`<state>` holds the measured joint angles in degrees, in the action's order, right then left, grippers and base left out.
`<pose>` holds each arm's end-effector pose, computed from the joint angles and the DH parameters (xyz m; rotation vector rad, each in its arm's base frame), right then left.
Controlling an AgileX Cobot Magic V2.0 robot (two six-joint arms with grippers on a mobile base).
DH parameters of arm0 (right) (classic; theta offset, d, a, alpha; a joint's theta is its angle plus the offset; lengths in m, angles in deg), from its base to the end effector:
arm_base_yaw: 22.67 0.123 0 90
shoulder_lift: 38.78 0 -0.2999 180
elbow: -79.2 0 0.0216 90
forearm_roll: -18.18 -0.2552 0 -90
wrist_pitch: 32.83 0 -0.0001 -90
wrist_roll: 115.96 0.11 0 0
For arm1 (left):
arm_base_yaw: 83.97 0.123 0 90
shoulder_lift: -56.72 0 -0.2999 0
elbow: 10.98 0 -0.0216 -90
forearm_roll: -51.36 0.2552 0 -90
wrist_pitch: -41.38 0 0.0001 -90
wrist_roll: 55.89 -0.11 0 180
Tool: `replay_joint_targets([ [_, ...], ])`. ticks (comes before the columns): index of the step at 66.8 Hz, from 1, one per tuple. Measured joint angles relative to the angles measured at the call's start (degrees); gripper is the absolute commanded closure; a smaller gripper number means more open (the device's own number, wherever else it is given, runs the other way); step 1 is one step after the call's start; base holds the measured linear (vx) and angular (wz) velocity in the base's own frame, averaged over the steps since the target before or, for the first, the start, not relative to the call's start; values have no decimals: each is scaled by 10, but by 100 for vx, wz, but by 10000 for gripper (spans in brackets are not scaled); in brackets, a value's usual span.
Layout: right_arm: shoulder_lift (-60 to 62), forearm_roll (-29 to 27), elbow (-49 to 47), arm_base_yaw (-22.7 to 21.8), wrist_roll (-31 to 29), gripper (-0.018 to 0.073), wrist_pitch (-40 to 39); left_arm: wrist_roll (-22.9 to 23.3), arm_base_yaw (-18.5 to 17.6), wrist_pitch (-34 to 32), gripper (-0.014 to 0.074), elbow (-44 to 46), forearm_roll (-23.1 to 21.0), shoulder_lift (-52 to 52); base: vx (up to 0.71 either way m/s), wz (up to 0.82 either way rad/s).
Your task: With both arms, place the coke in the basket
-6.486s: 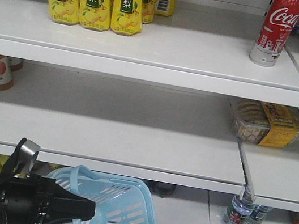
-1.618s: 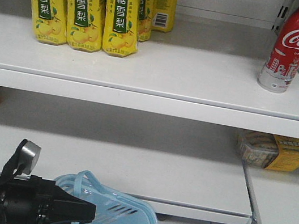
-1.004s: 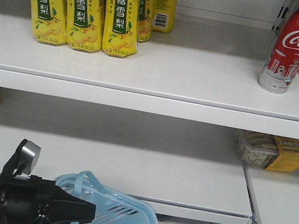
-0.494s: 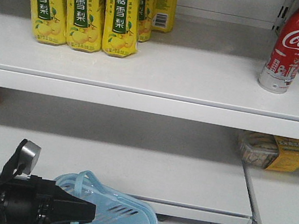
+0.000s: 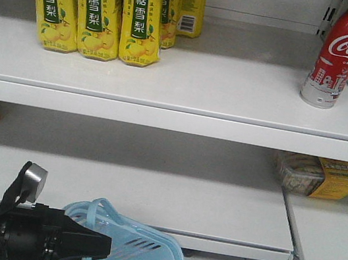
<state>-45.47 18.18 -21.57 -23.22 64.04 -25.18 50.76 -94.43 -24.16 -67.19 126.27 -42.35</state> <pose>0.0649 -0.0006 0.1907 0.0078 1.6331 -0.0074 0.1952 -0.1343 0.1658 -0.1061 2.3426 -1.7332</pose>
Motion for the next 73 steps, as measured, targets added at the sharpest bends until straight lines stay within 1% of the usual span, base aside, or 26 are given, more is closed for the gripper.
replay_joint_targets([
  [14, 0, 10, 0, 0, 0, 568, -22, 0, 0, 0, 603, 0, 0, 0, 0, 0],
  [25, 0, 7, -12, 0, 14, 568, 2, 0, 0, 0, 603, 0, 0, 0, 0, 0],
  [30, -10, 7, -31, 0, 16, 568, -1, 0, 0, 0, 603, 0, 0, 0, 0, 0],
  [63, -267, 7, -243, 0, 6, 568, -13, 0, 0, 0, 603, 0, 0, 0, 0, 0],
  [73, -320, 7, -276, 0, 4, 568, -20, 0, 0, 0, 603, 0, 0, 0, 0, 0],
])
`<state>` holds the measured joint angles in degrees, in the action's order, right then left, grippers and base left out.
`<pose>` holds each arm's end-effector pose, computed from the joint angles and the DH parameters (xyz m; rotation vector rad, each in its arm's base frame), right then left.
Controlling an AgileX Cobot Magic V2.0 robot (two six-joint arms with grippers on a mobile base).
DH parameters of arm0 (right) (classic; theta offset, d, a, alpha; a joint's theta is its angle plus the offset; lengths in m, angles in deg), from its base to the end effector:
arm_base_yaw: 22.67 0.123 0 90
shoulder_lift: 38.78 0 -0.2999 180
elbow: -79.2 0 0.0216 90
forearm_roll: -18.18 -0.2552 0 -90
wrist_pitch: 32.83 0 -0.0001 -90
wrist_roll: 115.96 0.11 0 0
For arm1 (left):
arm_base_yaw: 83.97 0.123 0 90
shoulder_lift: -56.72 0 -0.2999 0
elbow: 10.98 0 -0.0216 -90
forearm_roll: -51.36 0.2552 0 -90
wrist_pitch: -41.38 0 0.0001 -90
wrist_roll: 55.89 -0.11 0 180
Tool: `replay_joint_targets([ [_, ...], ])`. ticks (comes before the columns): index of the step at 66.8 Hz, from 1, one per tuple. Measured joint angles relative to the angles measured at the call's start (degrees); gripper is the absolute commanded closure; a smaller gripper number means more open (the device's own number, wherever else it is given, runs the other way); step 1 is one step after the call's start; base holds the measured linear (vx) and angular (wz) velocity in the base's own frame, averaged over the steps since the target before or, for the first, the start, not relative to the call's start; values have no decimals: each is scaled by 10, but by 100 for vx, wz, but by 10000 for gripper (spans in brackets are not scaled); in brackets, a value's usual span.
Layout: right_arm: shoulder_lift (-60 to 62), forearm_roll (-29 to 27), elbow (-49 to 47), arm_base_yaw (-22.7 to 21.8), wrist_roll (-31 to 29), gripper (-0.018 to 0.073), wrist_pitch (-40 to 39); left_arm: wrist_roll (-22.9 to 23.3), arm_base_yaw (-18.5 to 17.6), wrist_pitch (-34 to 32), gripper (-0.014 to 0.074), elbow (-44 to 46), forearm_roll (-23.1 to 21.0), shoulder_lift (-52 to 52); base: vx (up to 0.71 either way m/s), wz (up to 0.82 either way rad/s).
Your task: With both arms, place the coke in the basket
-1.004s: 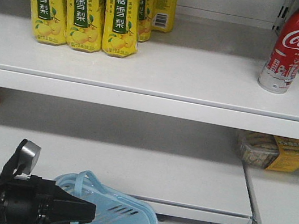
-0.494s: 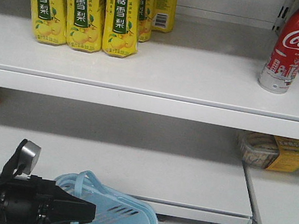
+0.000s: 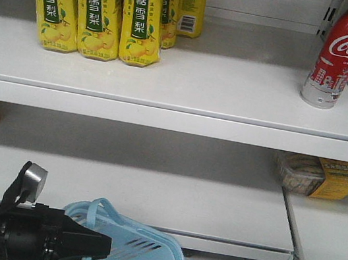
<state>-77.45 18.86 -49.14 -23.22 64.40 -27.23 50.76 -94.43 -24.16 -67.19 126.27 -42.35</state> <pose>0.1306 -0.0014 0.3191 0.0043 1.6743 -0.0124 0.1952 -0.1343 0.1658 -0.1061 2.3426 -1.7332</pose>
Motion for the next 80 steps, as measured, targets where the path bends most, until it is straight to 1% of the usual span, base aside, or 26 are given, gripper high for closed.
replay_joint_targets([
  [13, -37, 0, -3, 0, 1, 568, -5, 0, 0, 0, 603, 0, 0, 0, 0, 0],
  [28, -42, 1, -3, 0, -4, 560, -5, 0, 0, 0, 603, 0, 0, 0, 0, 0],
  [41, -42, 1, -3, 0, -4, 508, -5, 0, 0, 0, 603, 0, 0, 0, 0, 0],
  [52, -42, 1, -3, 0, -4, 410, -5, 0, 0, 0, 603, 0, 0, 0, 0, 0],
  [73, -42, 1, -3, 0, -4, 146, -5, 0, 0, 0, 603, 0, 0, 0, 0, 0],
  [80, -42, 2, -3, 0, -4, 81, -5, 0, 0, 0, 603, 0, 0, 0, 0, 0],
])
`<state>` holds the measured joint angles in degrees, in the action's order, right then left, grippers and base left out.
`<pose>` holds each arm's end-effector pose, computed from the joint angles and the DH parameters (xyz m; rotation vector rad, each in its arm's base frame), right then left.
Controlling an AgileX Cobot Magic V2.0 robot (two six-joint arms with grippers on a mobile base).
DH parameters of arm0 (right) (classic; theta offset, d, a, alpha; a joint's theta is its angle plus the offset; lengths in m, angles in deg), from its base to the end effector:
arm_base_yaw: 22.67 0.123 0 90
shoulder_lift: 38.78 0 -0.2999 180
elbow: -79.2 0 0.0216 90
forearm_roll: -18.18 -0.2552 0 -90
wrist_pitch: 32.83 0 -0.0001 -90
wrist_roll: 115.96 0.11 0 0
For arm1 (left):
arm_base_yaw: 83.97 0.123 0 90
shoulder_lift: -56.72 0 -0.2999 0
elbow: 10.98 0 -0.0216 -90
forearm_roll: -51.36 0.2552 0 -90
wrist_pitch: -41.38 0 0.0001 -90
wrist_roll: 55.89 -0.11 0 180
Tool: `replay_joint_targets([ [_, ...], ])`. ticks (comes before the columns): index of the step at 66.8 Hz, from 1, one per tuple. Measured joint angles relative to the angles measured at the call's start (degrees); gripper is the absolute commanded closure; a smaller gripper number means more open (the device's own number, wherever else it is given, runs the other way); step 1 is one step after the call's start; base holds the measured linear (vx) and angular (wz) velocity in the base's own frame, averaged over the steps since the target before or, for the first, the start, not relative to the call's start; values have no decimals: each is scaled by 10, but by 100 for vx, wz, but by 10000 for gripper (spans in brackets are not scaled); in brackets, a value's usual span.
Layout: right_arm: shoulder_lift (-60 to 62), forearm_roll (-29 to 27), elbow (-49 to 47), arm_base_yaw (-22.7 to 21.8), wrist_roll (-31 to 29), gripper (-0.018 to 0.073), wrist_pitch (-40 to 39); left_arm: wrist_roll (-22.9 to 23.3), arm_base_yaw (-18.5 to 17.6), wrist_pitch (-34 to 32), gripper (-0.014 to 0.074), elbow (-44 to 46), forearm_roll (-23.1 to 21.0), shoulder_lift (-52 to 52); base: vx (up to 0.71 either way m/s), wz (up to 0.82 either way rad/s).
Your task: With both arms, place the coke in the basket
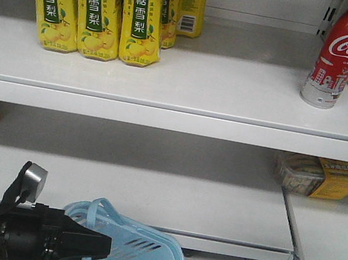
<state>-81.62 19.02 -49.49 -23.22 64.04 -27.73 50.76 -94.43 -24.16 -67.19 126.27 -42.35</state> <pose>0.1447 -0.0015 0.3122 -0.0034 1.7323 -0.0190 0.1952 -0.1343 0.1658 -0.1061 2.3426 -1.7332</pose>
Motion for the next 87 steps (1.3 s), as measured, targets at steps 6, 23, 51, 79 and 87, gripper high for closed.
replay_joint_targets([
  [6, 0, 1, 0, 0, 0, 39, -1, 0, 0, 0, 603, 0, 0, 0, 0, 0],
  [23, 0, 1, 0, 0, 0, 30, -5, 0, 0, 0, 603, 0, 0, 0, 0, 0],
  [51, -10, -15, -11, 2, 17, 30, -109, 0, 0, 0, 603, 0, 0, 0, 0, 0],
  [79, -112, -18, -162, 2, 31, 30, -33, 0, 0, 0, 603, 0, 0, 0, 0, 0],
  [87, -135, -31, -195, 2, 33, 30, -13, 0, 0, 0, 603, 0, 0, 0, 0, 0],
])
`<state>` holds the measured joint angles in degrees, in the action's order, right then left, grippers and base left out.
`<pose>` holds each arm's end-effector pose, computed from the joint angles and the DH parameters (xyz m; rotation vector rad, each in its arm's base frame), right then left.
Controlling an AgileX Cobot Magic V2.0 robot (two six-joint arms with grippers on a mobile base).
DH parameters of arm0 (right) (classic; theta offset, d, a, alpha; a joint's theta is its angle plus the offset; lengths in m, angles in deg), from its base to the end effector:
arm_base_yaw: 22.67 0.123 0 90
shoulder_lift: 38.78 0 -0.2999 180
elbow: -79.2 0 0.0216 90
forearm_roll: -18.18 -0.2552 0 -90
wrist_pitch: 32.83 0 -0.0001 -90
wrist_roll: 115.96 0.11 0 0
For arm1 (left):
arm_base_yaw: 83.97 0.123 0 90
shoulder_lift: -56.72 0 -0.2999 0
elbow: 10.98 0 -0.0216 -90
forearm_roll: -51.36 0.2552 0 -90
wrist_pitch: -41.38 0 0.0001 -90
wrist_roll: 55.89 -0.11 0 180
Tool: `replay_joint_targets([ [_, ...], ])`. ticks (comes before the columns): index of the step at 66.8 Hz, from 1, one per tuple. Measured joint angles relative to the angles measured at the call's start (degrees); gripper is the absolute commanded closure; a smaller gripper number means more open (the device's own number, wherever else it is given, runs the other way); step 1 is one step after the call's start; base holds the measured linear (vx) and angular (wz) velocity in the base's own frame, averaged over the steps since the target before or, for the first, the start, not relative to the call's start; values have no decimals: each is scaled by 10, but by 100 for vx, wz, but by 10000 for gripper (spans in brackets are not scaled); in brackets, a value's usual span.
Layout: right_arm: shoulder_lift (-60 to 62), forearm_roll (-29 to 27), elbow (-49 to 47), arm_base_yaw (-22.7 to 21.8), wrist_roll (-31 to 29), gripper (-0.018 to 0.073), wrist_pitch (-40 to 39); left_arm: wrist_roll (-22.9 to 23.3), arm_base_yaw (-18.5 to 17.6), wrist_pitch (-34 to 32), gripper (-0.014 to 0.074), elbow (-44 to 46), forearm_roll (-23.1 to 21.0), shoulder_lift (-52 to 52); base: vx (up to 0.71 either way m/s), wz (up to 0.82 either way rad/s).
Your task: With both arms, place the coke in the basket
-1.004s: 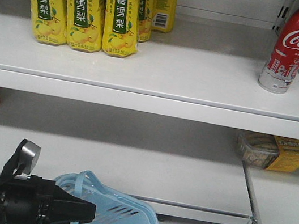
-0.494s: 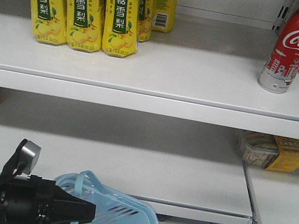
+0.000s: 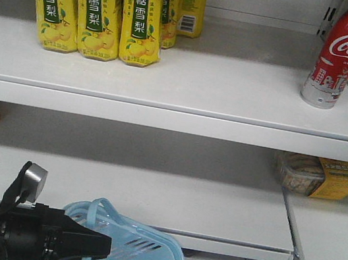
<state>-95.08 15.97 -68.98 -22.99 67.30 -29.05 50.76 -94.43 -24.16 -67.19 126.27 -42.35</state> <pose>0.1979 -0.0008 0.3987 0.0790 1.6024 0.0717 0.1952 -0.1343 0.1658 -0.1061 2.3426 -1.7332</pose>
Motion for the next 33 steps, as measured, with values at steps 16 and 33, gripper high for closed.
replay_joint_targets([
  [16, -17, -11, -30, 56, -22, 30, -7, 0, 0, 0, 603, 0, 0, 0, 0, 0],
  [33, -56, -13, -55, 106, -69, 30, -38, 0, 0, 0, 603, 0, 0, 0, 0, 0],
])
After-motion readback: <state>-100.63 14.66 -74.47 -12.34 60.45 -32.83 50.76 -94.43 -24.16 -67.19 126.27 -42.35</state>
